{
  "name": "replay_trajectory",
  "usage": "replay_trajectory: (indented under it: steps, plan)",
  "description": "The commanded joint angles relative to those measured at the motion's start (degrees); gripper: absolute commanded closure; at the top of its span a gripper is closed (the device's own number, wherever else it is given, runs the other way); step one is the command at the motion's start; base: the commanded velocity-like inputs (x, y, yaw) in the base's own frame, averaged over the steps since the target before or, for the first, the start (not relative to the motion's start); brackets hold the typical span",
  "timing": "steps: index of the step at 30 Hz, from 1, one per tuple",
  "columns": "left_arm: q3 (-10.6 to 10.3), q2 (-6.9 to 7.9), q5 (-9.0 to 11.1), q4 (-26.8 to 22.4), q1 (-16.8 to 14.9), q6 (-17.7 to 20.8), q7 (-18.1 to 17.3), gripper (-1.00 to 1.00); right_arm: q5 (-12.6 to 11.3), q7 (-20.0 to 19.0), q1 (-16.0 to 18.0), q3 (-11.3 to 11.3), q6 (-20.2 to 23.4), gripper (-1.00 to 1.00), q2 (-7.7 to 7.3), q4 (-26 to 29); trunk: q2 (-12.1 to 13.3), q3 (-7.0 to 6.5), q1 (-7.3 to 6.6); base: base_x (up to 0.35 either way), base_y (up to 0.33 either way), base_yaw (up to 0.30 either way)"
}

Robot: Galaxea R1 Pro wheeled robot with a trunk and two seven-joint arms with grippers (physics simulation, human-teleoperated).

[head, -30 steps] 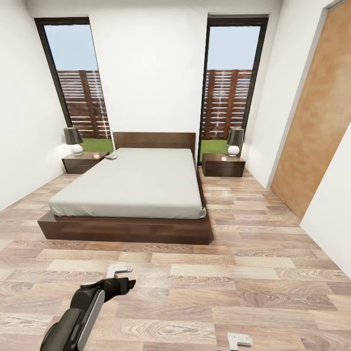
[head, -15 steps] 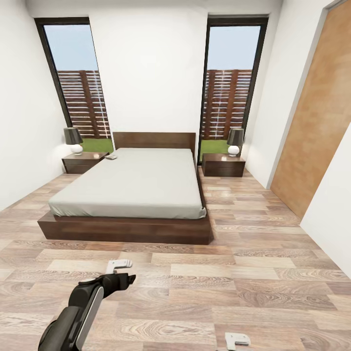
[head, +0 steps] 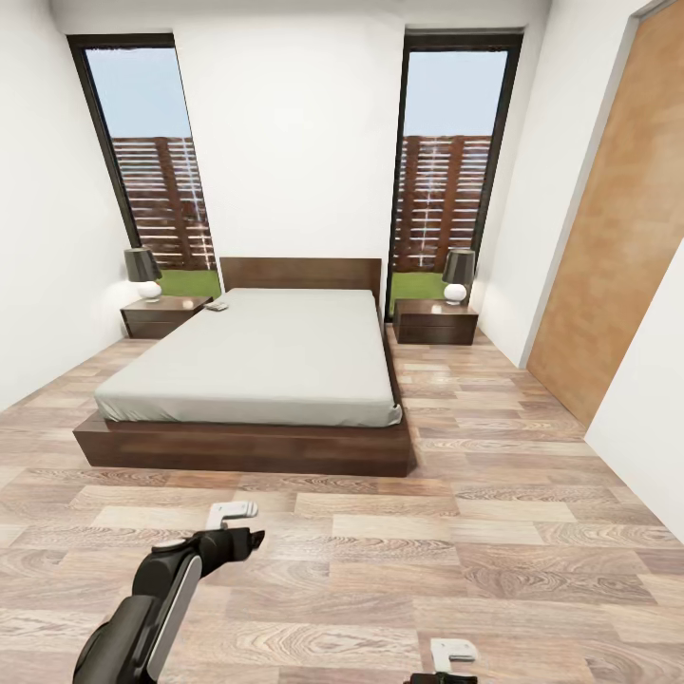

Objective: In the bedroom, move the book from the bed onto either nightstand, and place the two sandals side by side next to the bed.

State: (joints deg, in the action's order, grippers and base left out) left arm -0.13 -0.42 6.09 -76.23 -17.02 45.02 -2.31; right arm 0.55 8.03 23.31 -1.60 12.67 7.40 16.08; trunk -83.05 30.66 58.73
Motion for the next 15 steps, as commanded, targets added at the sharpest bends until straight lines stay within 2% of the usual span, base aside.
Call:
replay_trajectory:
  steps: [1,15]
  plan:
    - [0.0,-0.03,0.4,-0.2,0.0,0.3,0.1,-1.0,0.1,0.1,0.1,-0.1,0.4,-1.0,0.09,0.1,0.0,0.06,0.0,0.0,0.0,0.0]
    - [0.0,-0.09,0.4,-1.5,0.0,0.4,0.1,-1.0,0.0,0.1,0.9,0.3,0.3,-1.0,0.27,0.2,0.0,0.06,0.0,0.0,0.0,0.0]
